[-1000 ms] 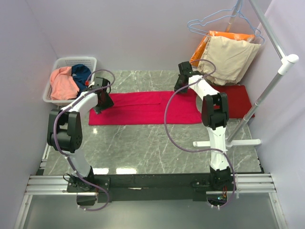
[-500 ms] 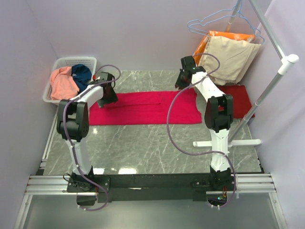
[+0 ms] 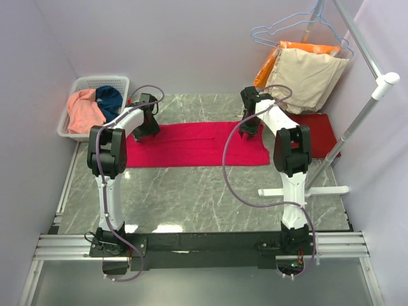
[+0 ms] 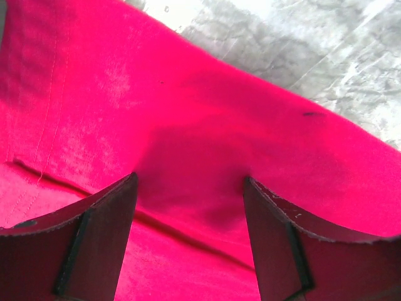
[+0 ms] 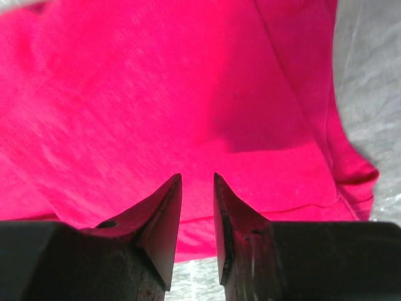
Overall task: Fold and stack the t-shirts
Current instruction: Fold the tshirt
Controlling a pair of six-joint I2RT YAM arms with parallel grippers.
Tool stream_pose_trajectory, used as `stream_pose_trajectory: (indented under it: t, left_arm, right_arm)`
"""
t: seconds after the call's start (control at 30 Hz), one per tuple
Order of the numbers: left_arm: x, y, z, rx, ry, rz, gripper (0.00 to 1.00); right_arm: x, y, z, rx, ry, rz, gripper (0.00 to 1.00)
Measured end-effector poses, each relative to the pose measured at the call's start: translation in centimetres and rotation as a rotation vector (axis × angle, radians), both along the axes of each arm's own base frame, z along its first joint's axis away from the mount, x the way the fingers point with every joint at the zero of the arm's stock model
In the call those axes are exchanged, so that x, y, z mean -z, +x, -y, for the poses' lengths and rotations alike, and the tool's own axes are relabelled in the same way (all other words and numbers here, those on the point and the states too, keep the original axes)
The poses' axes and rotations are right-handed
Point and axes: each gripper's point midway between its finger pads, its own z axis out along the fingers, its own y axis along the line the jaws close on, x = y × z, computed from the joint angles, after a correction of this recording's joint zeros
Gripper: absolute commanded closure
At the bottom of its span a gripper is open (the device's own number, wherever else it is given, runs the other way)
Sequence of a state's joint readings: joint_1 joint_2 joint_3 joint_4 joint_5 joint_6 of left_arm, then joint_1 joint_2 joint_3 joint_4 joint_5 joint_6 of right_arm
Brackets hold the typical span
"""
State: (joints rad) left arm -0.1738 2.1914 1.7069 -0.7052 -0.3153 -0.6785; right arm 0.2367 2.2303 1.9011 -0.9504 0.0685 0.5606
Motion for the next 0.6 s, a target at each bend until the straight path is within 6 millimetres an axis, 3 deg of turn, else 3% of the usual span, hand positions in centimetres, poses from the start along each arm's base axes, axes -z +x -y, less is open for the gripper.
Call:
stream_pose_trajectory:
  t: [0.1, 0.27, 0.6]
  left_arm:
    - [0.2, -0.3, 0.0, -0.022, -0.004, -0.006, 0.26]
    - [0.1, -1.1, -0.1, -0.045, -0.012, -0.004, 0.26]
    - [0.0, -6.2, -0.1, -0.042, 0.010, -0.097, 0.26]
  right_arm:
    - [0.2, 1.1, -0.1, 0.002, -0.012, -0.004, 0.67]
    - [2.7, 1.8, -0.2, 0.003, -0.026, -0.066, 0.68]
    - [2.6, 3.2, -0.5, 0.002, 0.037, -0.080, 0.67]
